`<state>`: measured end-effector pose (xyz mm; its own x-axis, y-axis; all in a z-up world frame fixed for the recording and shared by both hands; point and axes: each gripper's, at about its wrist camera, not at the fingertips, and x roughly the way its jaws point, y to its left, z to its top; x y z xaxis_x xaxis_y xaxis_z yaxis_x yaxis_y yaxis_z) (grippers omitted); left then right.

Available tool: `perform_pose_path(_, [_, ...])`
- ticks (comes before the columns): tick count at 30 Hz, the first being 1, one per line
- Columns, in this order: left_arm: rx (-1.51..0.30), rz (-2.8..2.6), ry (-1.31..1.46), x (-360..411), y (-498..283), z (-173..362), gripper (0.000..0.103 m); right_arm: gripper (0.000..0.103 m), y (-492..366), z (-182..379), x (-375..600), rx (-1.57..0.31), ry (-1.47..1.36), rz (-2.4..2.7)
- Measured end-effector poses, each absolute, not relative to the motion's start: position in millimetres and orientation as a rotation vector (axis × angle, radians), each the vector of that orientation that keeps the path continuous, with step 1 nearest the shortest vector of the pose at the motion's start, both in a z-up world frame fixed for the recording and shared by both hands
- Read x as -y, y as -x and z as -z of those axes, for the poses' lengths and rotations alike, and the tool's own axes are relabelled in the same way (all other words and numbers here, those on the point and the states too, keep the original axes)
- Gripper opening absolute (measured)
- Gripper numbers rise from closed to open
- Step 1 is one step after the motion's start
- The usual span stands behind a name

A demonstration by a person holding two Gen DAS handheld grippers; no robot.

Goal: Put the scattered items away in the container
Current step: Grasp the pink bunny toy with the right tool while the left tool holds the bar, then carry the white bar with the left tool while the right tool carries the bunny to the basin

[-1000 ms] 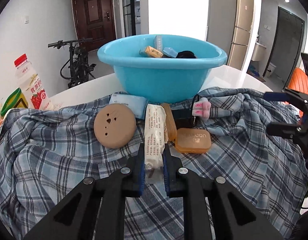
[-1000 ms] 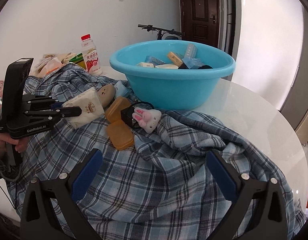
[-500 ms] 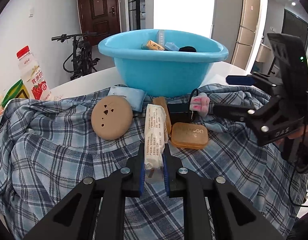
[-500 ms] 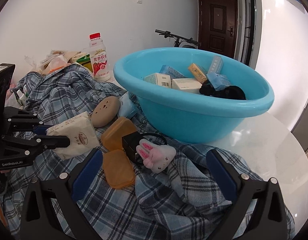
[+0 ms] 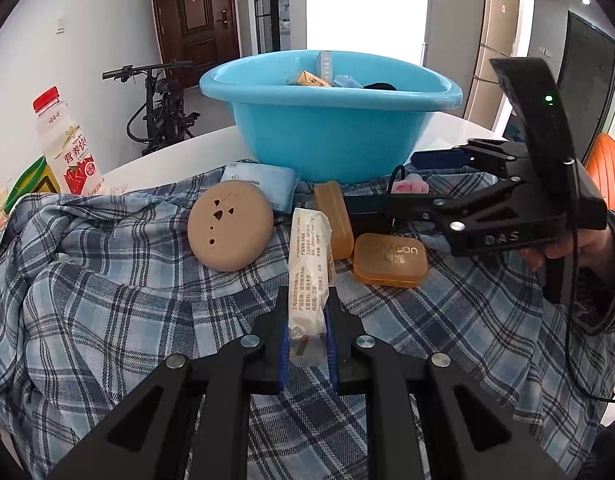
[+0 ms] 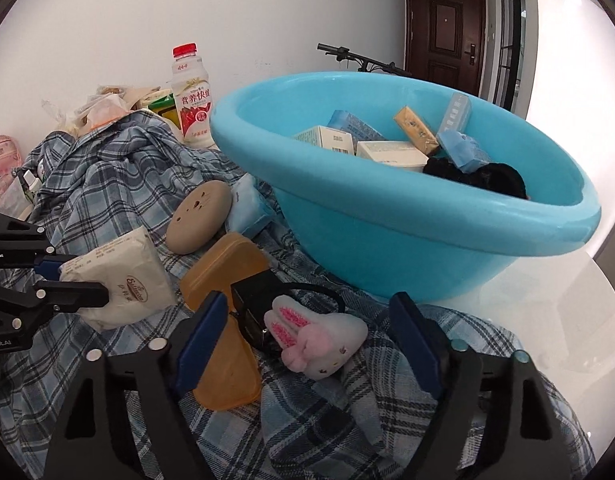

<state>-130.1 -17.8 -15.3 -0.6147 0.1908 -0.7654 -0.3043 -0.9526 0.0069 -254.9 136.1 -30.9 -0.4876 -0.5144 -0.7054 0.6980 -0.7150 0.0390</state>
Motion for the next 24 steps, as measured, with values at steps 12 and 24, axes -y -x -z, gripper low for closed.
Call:
perform_pose_path(12, [-0.222, -2.578, 1.179, 10.9, 124.0, 9.0, 0.016, 0.029, 214.4, 3.0, -150.7, -0.349, -0.863, 2.182])
perform_pose_path(24, [-0.223, -2.622, 1.183, 6.0, 113.5, -5.5, 0.016, 0.029, 175.8, -8.2, -167.8, -0.347, -0.906, 2.192])
